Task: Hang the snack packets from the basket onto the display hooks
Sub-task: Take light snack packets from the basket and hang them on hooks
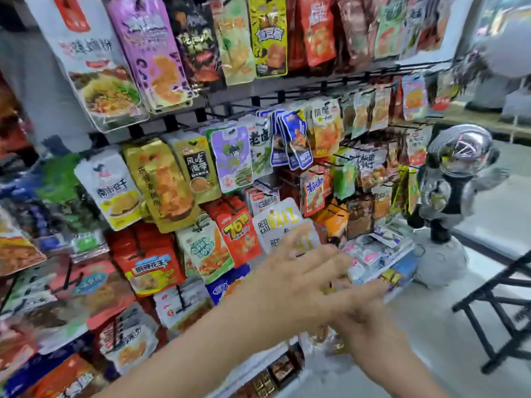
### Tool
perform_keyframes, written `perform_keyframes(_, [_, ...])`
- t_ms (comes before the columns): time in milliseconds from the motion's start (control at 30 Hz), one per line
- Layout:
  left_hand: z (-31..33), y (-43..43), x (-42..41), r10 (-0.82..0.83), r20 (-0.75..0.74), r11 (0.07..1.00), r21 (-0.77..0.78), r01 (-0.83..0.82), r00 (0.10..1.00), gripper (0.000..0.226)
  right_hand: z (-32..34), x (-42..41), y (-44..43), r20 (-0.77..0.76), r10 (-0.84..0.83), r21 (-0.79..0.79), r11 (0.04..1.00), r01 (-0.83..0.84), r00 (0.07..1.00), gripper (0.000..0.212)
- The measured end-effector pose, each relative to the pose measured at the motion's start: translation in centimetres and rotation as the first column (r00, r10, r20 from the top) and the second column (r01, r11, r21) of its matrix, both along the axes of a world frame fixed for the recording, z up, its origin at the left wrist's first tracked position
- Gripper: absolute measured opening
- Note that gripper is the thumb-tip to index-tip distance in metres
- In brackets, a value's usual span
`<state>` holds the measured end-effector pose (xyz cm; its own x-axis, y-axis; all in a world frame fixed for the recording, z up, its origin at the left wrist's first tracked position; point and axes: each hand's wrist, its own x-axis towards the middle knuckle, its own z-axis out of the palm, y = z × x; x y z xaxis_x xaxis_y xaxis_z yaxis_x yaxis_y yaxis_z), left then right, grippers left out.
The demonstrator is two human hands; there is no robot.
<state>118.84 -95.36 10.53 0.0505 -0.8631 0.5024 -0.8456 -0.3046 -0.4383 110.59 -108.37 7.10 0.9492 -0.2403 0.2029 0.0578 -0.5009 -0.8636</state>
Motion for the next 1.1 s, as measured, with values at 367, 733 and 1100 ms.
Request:
perform_keyframes(367, [-0.7, -6.2, 10.2, -0.613, -0.79, 0.52, -0.401, -0.754, -0.001, 0.095, -0.9, 10.6, -8.0, -0.08, 0.138, 0.199, 0.973, -0.12, 0.987, 0.039])
perform_keyframes(733, [-3.4, -14.5, 11.1, -0.543, -0.747, 0.187, -0.552, -0.812, 0.383, 0.059, -3.9, 17.5, -18.1, -0.219, 0.377, 0.061, 0.926, -0.373, 0.9, 0.015])
perform_keyframes(1100, [-6.8, -14.5, 8.8, -0.06, -0.94, 0.168, -0.341, -0.925, 0.336, 0.064, -4.8, 19.7, -24.4, -0.059, 0.421, 0.49, 0.802, -0.341, 0.905, 0.017])
